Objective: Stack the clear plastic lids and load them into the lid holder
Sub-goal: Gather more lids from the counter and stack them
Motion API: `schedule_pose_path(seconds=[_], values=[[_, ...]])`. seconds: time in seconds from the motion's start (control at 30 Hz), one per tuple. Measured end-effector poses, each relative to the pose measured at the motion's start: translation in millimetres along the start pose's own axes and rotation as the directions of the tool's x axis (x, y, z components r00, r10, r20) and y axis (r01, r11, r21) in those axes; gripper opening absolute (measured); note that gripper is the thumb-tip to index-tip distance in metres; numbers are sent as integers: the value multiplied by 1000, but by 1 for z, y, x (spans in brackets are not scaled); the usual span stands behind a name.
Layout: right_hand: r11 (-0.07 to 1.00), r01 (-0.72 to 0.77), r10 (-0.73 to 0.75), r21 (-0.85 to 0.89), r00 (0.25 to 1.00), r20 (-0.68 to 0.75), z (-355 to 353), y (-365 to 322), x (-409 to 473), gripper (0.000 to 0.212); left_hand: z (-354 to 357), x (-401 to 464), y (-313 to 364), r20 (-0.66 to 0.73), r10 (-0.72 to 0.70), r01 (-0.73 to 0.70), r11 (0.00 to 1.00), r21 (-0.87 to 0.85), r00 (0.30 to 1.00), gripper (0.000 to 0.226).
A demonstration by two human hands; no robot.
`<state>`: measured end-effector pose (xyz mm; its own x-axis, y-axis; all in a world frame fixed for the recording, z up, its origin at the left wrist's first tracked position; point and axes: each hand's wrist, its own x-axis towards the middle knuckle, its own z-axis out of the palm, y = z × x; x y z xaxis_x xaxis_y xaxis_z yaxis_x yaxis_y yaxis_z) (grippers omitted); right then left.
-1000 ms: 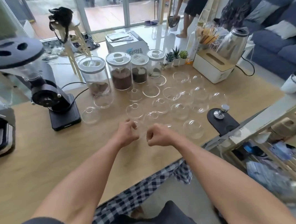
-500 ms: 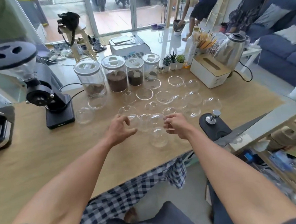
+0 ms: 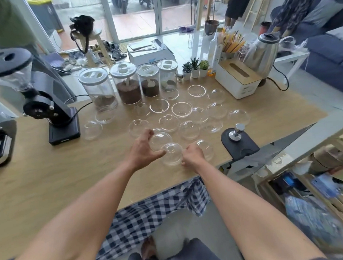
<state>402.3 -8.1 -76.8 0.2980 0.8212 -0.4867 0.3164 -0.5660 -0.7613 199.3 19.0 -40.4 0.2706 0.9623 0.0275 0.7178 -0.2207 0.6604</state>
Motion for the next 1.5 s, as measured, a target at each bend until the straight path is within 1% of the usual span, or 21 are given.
schedule_pose_path(seconds=[0.1, 0.2, 0.3, 0.37, 0.43, 0.53, 0.63, 0.67, 0.73, 0.83, 0.87, 0.93, 1.0, 1.07, 1.13, 1.23, 1.37, 1.5], values=[[1000, 8, -8, -19, 1000, -20, -9, -1, -5, 15, 13, 1, 5, 48, 7, -7, 1000, 4, 999, 82], [998, 36, -38, -47, 998, -48, -26, -4, -11, 18, 24, 2, 9, 93, 2, -5, 999, 38, 996, 84], [970, 160, -186, -185, 973, -134, -44, -3, -10, 20, 36, 4, 13, 121, -4, -5, 998, 68, 993, 86], [941, 213, -264, -262, 948, -178, -53, 1, -11, 21, 44, 5, 15, 140, -3, -7, 998, 70, 990, 87], [907, 245, -322, -341, 927, -190, -58, 10, -10, 30, 52, 4, 15, 152, -2, -13, 995, 97, 988, 86], [845, 238, -373, -478, 904, -210, -59, 23, -12, 37, 63, 4, 7, 170, -16, -4, 993, 117, 985, 85], [817, 171, -341, -551, 914, -221, -53, 41, -12, 47, 65, 1, 0, 155, 20, -36, 994, 100, 988, 82], [818, 155, -323, -554, 920, -220, -51, 45, -12, 49, 63, 0, -1, 129, 42, -54, 994, 94, 991, 80], [829, 154, -320, -538, 919, -229, -47, 49, -9, 46, 57, 1, -2, 46, 53, -57, 995, 86, 998, 72], [862, 178, -324, -476, 913, -247, -42, 49, -8, 39, 44, 17, -12, -88, 1, 6, 997, 83, 996, 59], [869, 182, -329, -459, 907, -263, -41, 47, -11, 37, 40, 25, -17, -99, -22, 31, 995, 93, 995, 58], [876, 211, -365, -433, 877, -313, -39, 44, -17, 37, 33, 42, -27, -45, -53, 59, 989, 134, 998, 66], [872, 273, -415, -407, 854, -315, -36, 38, -24, 38, 30, 54, -36, 64, -60, 47, 981, 190, 996, 75], [854, 339, -455, -395, 855, -250, -33, 30, -30, 42, 30, 61, -39, 151, -68, 26, 965, 261, 986, 80], [830, 389, -487, -400, 855, -179, -26, 22, -34, 47, 31, 65, -42, 179, -75, 17, 951, 307, 981, 81], [795, 445, -540, -412, 829, -148, -12, 15, -35, 52, 35, 66, -47, 160, -58, 11, 959, 282, 985, 81], [772, 462, -555, -436, 824, -110, 5, 11, -36, 61, 31, 58, -50, 91, -20, -1, 974, 224, 996, 79], [780, 429, -512, -456, 856, -70, 19, 9, -36, 66, 6, 51, -46, -18, 29, -27, 994, 105, 999, 80]])
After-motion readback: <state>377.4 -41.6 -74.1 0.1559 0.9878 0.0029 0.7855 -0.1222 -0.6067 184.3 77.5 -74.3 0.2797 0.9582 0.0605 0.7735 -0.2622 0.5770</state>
